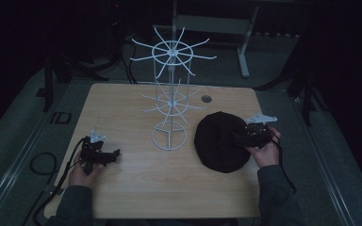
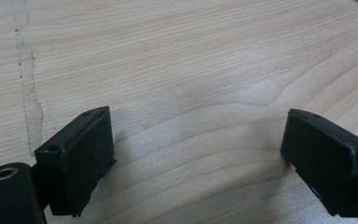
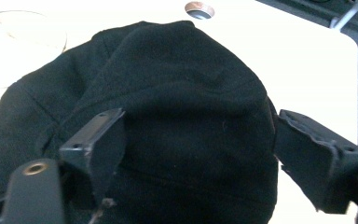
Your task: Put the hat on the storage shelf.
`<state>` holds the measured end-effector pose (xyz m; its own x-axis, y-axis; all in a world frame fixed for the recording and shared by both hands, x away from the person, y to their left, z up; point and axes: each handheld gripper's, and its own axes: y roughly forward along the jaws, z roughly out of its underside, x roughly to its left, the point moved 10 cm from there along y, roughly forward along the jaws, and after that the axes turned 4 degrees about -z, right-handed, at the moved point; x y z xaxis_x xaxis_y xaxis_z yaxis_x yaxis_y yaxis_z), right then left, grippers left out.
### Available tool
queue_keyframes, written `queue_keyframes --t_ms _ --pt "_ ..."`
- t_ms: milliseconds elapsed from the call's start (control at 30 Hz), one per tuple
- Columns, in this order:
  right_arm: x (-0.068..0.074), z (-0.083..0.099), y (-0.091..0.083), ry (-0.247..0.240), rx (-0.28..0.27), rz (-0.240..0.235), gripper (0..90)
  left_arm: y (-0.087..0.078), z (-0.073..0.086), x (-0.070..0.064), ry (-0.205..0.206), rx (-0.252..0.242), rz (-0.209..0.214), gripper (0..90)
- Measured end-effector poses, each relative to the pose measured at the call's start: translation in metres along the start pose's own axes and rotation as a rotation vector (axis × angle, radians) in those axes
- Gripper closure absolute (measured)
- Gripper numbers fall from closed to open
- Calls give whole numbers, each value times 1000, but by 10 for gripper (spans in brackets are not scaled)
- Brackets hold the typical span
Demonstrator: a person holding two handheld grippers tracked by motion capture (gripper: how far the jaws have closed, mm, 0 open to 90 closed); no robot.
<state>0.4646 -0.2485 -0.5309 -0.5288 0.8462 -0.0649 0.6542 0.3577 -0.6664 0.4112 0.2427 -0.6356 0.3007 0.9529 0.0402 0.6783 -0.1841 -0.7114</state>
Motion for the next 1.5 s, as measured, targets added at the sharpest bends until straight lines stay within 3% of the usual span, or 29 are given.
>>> queue_keyframes --t_ms 367,467,633,933,1067,1100,1133,1267,1300,1333,1400,1467,1500 --pt "12 -27 5 45 -49 -2 106 0 0 0 -2 0 0 102" --pt "20 -39 13 34 -45 10 102 0 0 0 2 1 -1 102" --pt "26 -42 30 12 3 32 101 0 0 0 1 1 0 102" --pt "21 -18 50 30 117 45 126 0 0 0 0 1 0 102" --pt "21 -13 50 69 146 14 264 0 0 0 0 1 0 102" --pt "21 -13 50 69 146 14 264 0 0 0 0 1 0 102" --pt "21 -11 50 80 163 0 422 0 0 0 0 1 0 102" --pt "24 -6 51 98 205 -34 674 0 0 0 1 1 0 102" --pt "24 -6 51 98 205 -34 674 0 0 0 0 1 0 102" --pt "24 -4 50 109 212 -45 752 0 0 0 0 0 0 102" --pt "23 -4 50 111 211 -46 787 0 0 0 0 1 0 102" --pt "22 -8 45 160 187 -75 846 0 0 0 0 1 0 102" --pt "22 -8 45 160 187 -75 846 0 0 0 0 1 0 102"
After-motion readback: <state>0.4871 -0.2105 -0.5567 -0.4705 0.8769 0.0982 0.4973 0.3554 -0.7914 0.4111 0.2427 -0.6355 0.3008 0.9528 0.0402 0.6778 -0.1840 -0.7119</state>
